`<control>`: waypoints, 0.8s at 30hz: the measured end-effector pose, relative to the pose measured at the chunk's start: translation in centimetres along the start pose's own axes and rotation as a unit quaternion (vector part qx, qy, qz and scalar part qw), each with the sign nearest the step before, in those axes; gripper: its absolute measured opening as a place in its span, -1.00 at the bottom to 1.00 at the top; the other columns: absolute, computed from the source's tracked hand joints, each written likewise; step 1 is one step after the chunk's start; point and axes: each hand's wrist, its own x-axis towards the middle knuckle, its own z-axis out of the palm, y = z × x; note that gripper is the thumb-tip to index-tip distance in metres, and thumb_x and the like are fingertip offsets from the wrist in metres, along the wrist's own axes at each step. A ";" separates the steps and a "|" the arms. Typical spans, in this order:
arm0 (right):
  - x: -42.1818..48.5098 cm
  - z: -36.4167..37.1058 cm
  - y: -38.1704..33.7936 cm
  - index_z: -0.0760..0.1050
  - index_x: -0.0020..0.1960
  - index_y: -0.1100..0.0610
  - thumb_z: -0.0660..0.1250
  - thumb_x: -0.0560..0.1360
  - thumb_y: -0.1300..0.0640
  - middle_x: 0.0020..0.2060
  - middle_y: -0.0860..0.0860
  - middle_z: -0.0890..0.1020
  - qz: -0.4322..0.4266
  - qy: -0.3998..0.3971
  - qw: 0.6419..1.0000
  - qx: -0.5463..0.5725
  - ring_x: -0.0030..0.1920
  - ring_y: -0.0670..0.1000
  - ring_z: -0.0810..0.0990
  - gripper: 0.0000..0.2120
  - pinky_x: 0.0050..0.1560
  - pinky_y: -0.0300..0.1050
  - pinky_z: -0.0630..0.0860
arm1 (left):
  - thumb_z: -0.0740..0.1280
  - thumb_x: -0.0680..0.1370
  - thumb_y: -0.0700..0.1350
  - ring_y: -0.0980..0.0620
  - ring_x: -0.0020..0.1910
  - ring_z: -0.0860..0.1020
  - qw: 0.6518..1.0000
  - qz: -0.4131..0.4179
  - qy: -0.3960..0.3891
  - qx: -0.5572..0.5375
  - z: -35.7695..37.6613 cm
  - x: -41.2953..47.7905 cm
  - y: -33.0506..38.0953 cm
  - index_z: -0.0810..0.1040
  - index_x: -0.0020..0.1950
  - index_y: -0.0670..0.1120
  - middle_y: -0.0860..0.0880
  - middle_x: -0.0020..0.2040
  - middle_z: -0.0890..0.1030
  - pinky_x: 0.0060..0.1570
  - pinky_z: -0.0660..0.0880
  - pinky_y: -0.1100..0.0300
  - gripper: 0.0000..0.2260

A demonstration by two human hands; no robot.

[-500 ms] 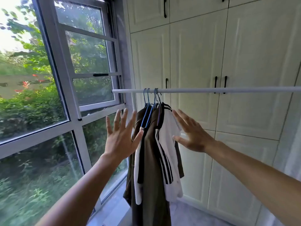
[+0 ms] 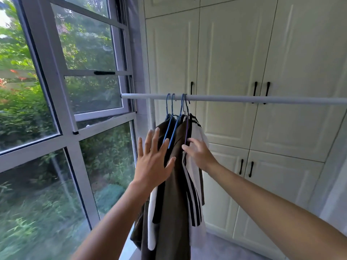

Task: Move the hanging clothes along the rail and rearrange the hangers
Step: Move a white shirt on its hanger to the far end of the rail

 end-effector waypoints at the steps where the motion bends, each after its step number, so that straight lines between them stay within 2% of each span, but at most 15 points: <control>1: 0.3 0.2 -0.5 0.55 0.27 0.03 0.31 0.50 -0.22 0.27 0.00 0.56 0.012 -0.006 0.999 0.051 0.28 -0.05 0.55 -0.54 0.29 -0.08 0.45 | 0.18 0.58 0.25 -0.17 0.68 -0.12 1.000 -0.001 0.004 -0.010 0.5 0.3 -0.1 0.38 0.55 -0.01 -0.14 0.69 0.03 0.59 -0.07 -0.31 -0.41; 3: 1.3 0.8 -0.7 0.60 0.07 0.06 0.33 0.56 -0.07 0.05 -0.06 0.67 0.043 -0.022 0.987 0.156 0.08 -0.13 0.60 -0.77 0.02 -0.19 0.43 | 0.16 0.59 0.24 -0.17 0.68 -0.11 0.999 -0.001 0.005 -0.034 1.6 1.0 -0.6 0.39 0.55 0.00 -0.14 0.69 0.05 0.60 -0.05 -0.28 -0.41; 6: 2.4 1.2 -0.5 0.55 -0.06 0.06 0.38 0.56 0.06 -0.11 -0.04 0.65 0.038 -0.015 0.975 0.217 -0.04 -0.08 0.59 -0.92 -0.03 -0.17 0.40 | 0.15 0.58 0.25 -0.15 0.68 -0.10 0.997 -0.001 -0.004 -0.081 2.7 2.4 -1.2 0.38 0.56 0.05 -0.12 0.69 0.06 0.63 -0.07 -0.18 -0.42; 8: 3.0 1.2 -0.2 0.53 -0.05 0.10 0.40 0.57 0.05 -0.15 0.00 0.65 0.038 -0.012 0.966 0.254 -0.08 0.00 0.62 -0.87 0.03 -0.05 0.46 | 0.15 0.59 0.26 -0.11 0.68 -0.12 0.995 0.003 -0.012 -0.101 3.2 3.3 -1.5 0.33 0.59 0.09 -0.10 0.70 0.04 0.63 -0.11 -0.13 -0.41; 10: 3.4 0.9 -0.1 0.52 0.05 0.20 0.38 0.59 0.01 -0.12 0.11 0.67 0.041 -0.002 0.954 0.297 -0.10 0.07 0.66 -0.76 0.05 0.07 0.53 | 0.14 0.59 0.27 -0.08 0.68 -0.14 0.993 0.013 -0.025 -0.117 3.7 4.3 -1.6 0.30 0.60 0.12 -0.08 0.70 0.03 0.64 -0.11 -0.11 -0.40; 13: 3.8 0.2 0.4 0.53 0.03 0.30 0.37 0.60 0.00 -0.01 0.31 0.66 0.027 0.021 0.951 0.308 0.01 0.27 0.66 -0.68 0.17 0.18 0.60 | 0.15 0.58 0.27 -0.04 0.68 -0.14 0.990 0.033 -0.045 -0.131 3.8 5.9 -1.4 0.30 0.60 0.14 -0.05 0.70 0.03 0.64 -0.13 -0.08 -0.42; 14: 3.8 0.1 0.4 0.54 -0.04 0.26 0.36 0.61 0.01 -0.06 0.32 0.62 0.021 0.029 0.952 0.303 -0.03 0.27 0.63 -0.71 0.13 0.18 0.59 | 0.16 0.59 0.27 -0.03 0.68 -0.14 0.989 0.039 -0.052 -0.130 3.9 6.4 -1.3 0.31 0.59 0.15 -0.03 0.70 0.03 0.64 -0.13 -0.07 -0.42; 16: 3.8 -0.3 0.4 0.48 -0.17 0.17 0.34 0.61 0.05 -0.18 0.21 0.52 0.004 0.043 0.957 0.287 -0.14 0.17 0.52 -0.75 -0.01 0.09 0.53 | 0.17 0.59 0.24 -0.01 0.68 -0.13 0.988 0.049 -0.065 -0.131 3.9 7.2 -1.2 0.31 0.59 0.16 -0.01 0.70 0.03 0.64 -0.15 -0.08 -0.45; 18: 3.8 -0.9 0.2 0.46 -0.17 0.18 0.30 0.64 0.13 -0.27 0.16 0.51 -0.010 0.048 0.958 0.283 -0.24 0.08 0.54 -0.77 -0.12 -0.07 0.54 | 0.19 0.59 0.17 -0.02 0.69 -0.10 0.987 0.060 -0.075 -0.132 3.9 8.0 -1.0 0.36 0.56 0.14 -0.01 0.70 0.07 0.64 -0.14 -0.08 -0.48; 21: 3.5 -2.5 -0.7 0.47 -0.16 0.24 0.25 0.65 0.23 -0.17 0.12 0.58 -0.025 0.055 0.956 0.286 -0.24 -0.08 0.60 -0.79 -0.19 -0.32 0.56 | 0.23 0.51 0.00 -0.06 0.68 0.03 0.992 0.083 -0.041 -0.085 3.8 9.0 -0.4 0.53 0.42 0.05 -0.07 0.67 0.17 0.63 0.01 -0.10 -0.53; 22: 3.5 -3.3 -0.9 0.47 -0.19 0.22 0.25 0.65 0.24 -0.09 0.13 0.60 -0.029 0.058 0.955 0.291 -0.19 -0.08 0.60 -0.77 -0.16 -0.33 0.54 | 0.22 0.48 -0.03 -0.06 0.68 0.04 0.992 0.083 -0.048 -0.076 3.6 9.3 -0.2 0.55 0.39 0.03 -0.08 0.67 0.17 0.63 0.03 -0.10 -0.53; 24: 3.2 -5.3 -1.3 0.50 -0.21 0.20 0.27 0.64 0.21 0.04 0.11 0.65 -0.044 0.055 0.954 0.293 0.01 0.00 0.60 -0.76 0.08 -0.18 0.49 | 0.19 0.48 -0.04 -0.04 0.68 0.01 0.991 0.074 -0.080 -0.081 3.2 9.9 0.2 0.54 0.40 0.04 -0.06 0.68 0.14 0.63 0.02 -0.07 -0.53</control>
